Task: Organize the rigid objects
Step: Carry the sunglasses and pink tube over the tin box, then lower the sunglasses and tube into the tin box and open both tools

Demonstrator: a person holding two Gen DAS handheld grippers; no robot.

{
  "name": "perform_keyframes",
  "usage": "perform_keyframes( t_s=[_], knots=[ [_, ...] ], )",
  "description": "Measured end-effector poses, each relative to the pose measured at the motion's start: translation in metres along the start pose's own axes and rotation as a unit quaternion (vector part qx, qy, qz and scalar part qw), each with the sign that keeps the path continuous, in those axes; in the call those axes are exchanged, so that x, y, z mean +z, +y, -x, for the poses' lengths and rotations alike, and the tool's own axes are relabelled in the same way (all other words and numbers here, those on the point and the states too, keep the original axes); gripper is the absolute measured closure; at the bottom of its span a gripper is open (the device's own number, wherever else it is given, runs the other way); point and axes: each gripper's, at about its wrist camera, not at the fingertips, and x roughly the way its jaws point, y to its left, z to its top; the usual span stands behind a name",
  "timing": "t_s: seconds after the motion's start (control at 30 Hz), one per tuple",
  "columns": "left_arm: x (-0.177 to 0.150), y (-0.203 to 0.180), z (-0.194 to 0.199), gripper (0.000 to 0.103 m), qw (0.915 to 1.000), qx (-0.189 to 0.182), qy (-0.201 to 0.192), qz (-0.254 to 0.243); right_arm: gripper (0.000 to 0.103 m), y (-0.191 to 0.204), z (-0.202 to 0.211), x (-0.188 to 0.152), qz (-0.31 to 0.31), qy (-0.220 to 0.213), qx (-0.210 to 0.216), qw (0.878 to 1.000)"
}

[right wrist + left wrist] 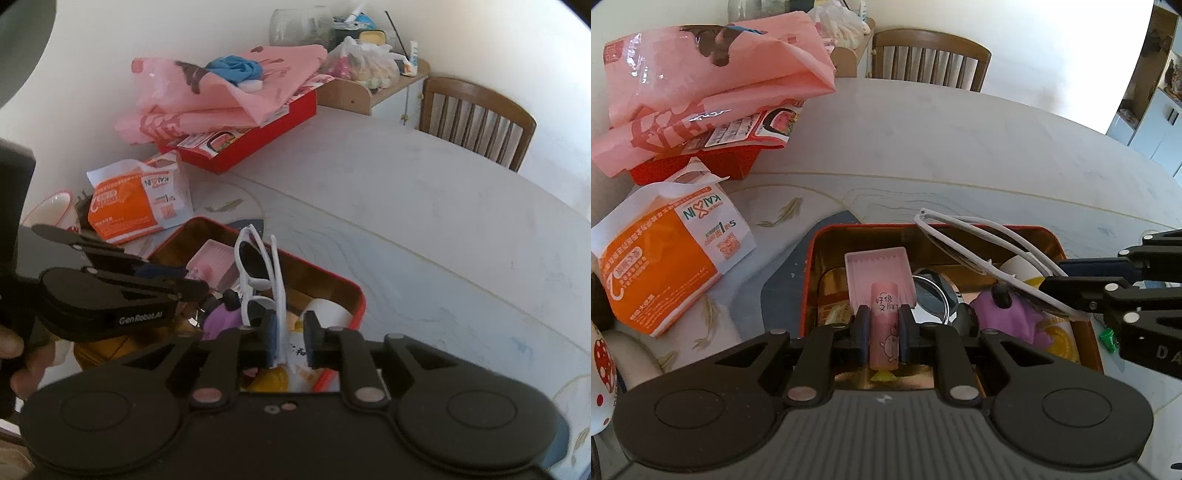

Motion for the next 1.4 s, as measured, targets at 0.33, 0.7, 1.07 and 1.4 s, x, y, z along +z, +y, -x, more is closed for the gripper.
perform_keyframes(
  t_s=[0.33,0.7,1.07,1.4],
  knots=[
    [-0.002,0.010,-0.001,0.087,0.9997,-0.008,0.005,0.023,0.073,-0.020,0.022,-0.007,-0.046,-0.015,0.025,0.999],
    [-0.010,0.013,0.001,0.077,0.9990,-0.016,0.016,0.039,0.068,-0.026,0.030,-0.014,-0.060,-0.018,0.037,0.997],
    [-0.017,0.002,0.026,0.063,0.9987,-0.010,-0.002,0.051,0.058,-0.061,0.060,-0.029,-0.087,-0.040,0.024,0.995],
    [-0.018,-0.042,0.066,0.039,0.9976,-0.006,-0.055,0.042,0.044,-0.114,0.090,-0.060,-0.110,-0.047,-0.012,0.993]
  ],
)
